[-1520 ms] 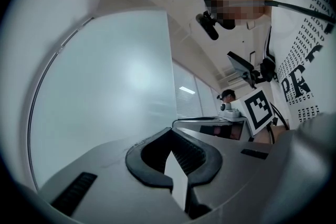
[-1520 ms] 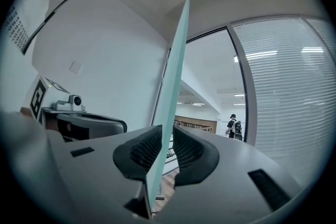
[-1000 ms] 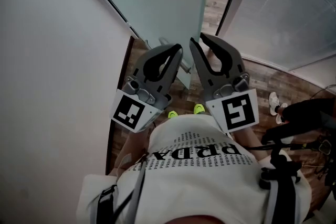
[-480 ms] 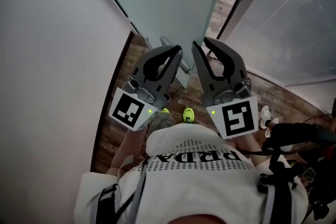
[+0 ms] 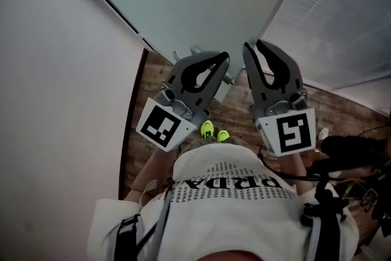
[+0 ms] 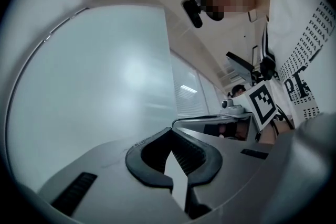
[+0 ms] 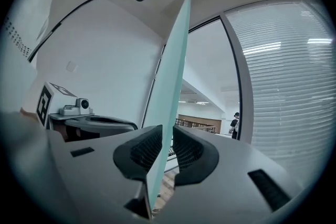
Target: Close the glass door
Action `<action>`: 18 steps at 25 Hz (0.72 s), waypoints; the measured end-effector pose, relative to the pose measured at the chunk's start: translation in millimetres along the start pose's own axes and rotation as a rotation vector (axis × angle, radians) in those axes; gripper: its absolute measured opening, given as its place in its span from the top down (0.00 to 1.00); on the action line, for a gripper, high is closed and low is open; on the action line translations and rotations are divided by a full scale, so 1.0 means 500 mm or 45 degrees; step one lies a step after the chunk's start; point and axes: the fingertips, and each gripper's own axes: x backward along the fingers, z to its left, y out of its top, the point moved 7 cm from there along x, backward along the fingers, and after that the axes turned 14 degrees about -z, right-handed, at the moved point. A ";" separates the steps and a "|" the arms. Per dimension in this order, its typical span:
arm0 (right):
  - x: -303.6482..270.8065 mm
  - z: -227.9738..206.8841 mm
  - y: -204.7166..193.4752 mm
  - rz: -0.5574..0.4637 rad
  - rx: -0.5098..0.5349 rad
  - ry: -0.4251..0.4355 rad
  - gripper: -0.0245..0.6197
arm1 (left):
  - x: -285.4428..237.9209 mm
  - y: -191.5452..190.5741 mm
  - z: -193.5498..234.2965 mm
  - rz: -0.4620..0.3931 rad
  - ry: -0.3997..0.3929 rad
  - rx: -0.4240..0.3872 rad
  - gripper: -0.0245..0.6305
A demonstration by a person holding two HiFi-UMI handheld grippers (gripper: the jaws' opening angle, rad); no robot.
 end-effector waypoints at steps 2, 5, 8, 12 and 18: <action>0.000 -0.007 0.001 -0.007 0.015 -0.030 0.88 | -0.008 0.003 0.003 0.001 -0.020 -0.012 0.97; -0.001 -0.008 0.006 -0.013 0.018 -0.050 0.88 | -0.018 0.019 0.007 -0.032 -0.023 -0.005 0.97; -0.004 -0.003 0.007 -0.045 0.031 -0.037 0.88 | -0.023 0.022 0.011 -0.072 -0.036 -0.011 0.97; 0.008 0.020 -0.011 -0.028 0.006 0.067 0.88 | -0.008 0.000 0.000 -0.090 0.058 0.025 0.97; -0.028 0.019 0.007 0.023 -0.036 0.267 0.88 | -0.014 0.008 0.007 0.001 0.173 -0.009 0.97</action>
